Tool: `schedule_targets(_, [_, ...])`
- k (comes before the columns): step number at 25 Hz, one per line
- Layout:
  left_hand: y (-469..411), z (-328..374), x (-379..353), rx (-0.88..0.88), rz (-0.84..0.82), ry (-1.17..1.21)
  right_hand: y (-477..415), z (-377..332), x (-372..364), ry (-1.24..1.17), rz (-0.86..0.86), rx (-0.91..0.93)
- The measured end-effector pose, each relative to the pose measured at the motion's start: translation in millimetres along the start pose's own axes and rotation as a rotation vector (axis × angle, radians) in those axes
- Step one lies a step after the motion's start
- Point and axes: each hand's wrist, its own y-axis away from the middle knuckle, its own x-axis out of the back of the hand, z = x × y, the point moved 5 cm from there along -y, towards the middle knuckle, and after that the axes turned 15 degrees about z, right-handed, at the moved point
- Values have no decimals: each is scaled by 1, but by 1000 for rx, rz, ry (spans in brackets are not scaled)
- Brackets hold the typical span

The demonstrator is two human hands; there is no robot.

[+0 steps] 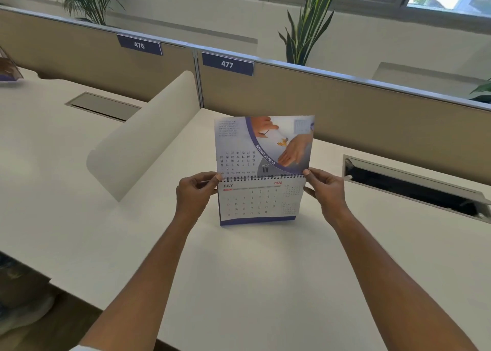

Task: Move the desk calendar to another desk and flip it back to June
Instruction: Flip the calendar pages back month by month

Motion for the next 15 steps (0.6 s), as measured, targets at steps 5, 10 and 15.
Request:
schedule_targets(5, [-2,-7,-3,39,7,53,2,5,-4,-66,15,-63])
schedule_targets(10, [-3,-19,-4,136,54,141,3,8,-4,-79,15,-95])
schedule_targets(15, [0,-21,-6,161,82,219,3,13,-2,-84,29,-113])
